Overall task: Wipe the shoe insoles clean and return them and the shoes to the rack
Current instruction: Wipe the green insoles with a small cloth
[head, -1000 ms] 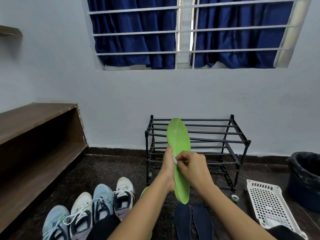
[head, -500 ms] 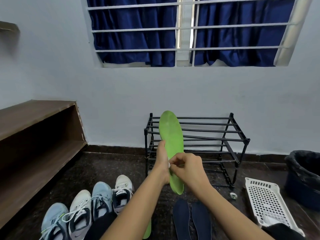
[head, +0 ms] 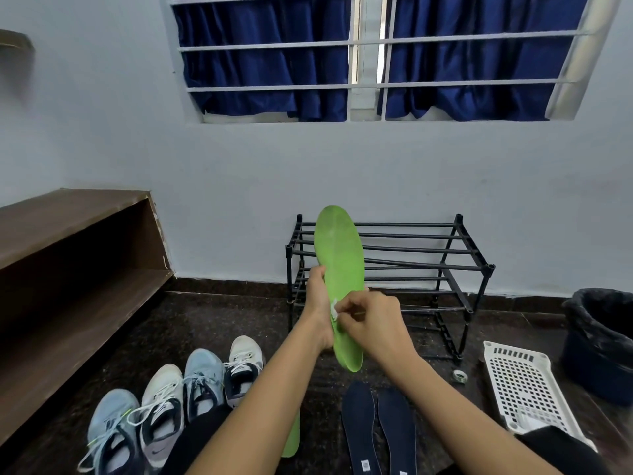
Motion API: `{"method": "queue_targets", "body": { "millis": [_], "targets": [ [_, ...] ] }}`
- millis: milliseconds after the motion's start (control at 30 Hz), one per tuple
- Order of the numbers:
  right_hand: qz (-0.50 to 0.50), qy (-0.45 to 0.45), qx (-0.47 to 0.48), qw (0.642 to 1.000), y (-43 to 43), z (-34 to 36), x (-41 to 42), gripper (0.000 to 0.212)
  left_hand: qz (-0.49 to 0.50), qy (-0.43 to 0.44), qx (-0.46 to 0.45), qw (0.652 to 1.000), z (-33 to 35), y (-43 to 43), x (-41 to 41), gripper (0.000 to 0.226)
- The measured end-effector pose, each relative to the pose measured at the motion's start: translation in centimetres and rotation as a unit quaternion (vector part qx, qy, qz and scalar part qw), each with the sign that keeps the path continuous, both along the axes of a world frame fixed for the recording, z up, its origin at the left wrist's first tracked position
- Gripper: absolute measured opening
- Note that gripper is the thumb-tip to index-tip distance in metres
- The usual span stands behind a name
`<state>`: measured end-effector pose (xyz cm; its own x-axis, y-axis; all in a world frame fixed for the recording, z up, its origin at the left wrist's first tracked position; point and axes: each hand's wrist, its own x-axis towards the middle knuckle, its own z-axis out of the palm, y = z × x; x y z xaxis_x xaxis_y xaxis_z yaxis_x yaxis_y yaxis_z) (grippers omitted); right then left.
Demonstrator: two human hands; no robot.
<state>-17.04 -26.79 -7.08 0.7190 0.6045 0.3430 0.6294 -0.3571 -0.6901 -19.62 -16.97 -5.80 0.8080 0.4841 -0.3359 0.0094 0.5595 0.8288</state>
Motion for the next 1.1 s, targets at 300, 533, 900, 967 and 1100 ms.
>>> {"method": "queue_targets", "body": {
  "millis": [300, 533, 900, 967, 1100],
  "targets": [
    [-0.036, -0.031, -0.032, 0.998, 0.1, -0.4, 1.0, 0.019, -0.012, 0.005, -0.012, 1.000, -1.0, -1.2, 0.4, 0.066],
    [-0.083, -0.042, -0.044, 0.995, -0.4, 0.1, 2.4, 0.021, -0.068, 0.024, -0.003, 0.997, -1.0, -2.2, 0.5, 0.061],
    [-0.016, -0.026, -0.076, 0.997, -0.5, -0.9, 0.9, 0.023, 0.010, 0.010, -0.019, 1.000, -0.7, -0.8, 0.9, 0.069],
    [-0.022, -0.032, -0.077, 0.996, -0.4, -0.9, 0.9, 0.024, 0.010, 0.010, -0.005, 1.000, -1.0, -1.1, 1.0, 0.066],
    [-0.051, -0.037, -0.056, 0.996, -0.7, -0.4, 1.7, 0.021, -0.015, 0.016, 0.009, 1.000, -1.3, -2.0, 1.1, 0.066]
  ]
}}
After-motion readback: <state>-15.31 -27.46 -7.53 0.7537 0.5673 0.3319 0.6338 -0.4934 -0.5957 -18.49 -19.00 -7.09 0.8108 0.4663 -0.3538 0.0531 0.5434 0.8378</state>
